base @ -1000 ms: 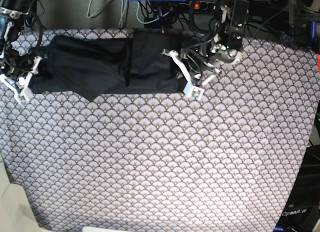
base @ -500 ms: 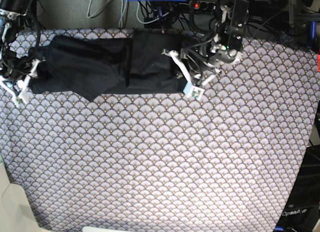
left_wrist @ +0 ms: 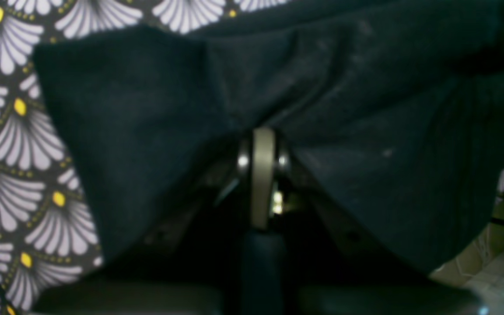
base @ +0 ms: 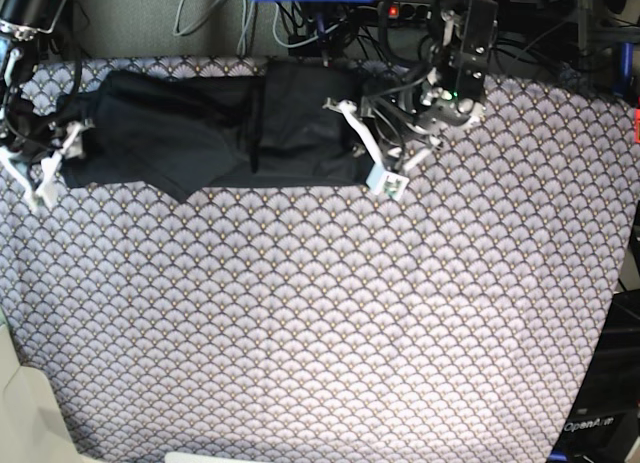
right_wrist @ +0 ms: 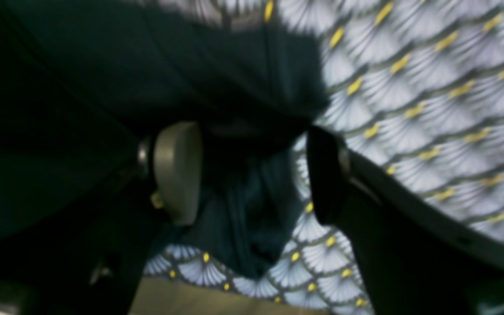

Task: Fold the T-shirt properly
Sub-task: 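Release the folded end with the left gripper and shift it back, then grasp the other strip end with the right gripper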

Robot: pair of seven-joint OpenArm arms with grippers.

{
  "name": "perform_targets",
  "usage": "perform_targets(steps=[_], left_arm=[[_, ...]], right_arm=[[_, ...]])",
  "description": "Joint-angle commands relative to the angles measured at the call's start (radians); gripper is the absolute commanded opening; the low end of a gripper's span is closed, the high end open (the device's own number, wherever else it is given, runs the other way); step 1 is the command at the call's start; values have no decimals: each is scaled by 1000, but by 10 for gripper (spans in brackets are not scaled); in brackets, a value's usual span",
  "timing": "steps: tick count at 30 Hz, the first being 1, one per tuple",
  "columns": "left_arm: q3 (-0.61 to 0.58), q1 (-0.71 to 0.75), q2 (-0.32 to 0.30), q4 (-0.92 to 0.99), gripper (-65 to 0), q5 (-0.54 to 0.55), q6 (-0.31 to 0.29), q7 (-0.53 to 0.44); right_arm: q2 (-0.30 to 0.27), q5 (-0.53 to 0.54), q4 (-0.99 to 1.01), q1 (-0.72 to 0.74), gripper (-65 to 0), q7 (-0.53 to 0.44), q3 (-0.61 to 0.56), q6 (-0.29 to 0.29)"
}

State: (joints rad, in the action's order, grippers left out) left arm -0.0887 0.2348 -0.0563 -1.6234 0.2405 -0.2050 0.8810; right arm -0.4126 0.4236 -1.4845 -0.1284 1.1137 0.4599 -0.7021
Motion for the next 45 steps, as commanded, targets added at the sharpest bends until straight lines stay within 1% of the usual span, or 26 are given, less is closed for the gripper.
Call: perform_targets(steps=[1, 4, 12, 15, 25, 31, 36, 39, 42, 45], left_arm=[[10, 27, -23, 24, -650, -105, 46, 122], [10, 27, -23, 24, -650, -105, 46, 122], [10, 22, -23, 21, -650, -105, 46, 126], [10, 22, -23, 21, -650, -105, 46, 126], [11, 25, -47, 24, -650, -102, 46, 120], [11, 25, -47, 24, -650, -103, 46, 120], [11, 22, -47, 24, -650, -103, 46, 120], [11, 21, -47, 24, -650, -103, 46, 120], [11, 21, -47, 24, -650, -103, 46, 120], [11, 24, -47, 24, -650, -105, 46, 120]], right_arm=[[-21, 2, 6, 13, -260, -22, 10, 4], [-21, 4, 45, 14, -260, -39, 10, 4], [-22, 4, 49, 8, -259, -48, 10, 4], [-24, 2, 51, 5, -258, -68, 10, 4], [-65, 7, 51, 5, -256, -71, 13, 4], [-61, 4, 51, 9, -256, -73, 63, 4], [-59, 4, 51, 8, -256, -74, 56, 4], [-38, 2, 80, 3, -256, -109, 58, 4], [-36, 2, 166, 8, -256, -159, 52, 4], [-36, 2, 224, 11, -256, -179, 52, 4]])
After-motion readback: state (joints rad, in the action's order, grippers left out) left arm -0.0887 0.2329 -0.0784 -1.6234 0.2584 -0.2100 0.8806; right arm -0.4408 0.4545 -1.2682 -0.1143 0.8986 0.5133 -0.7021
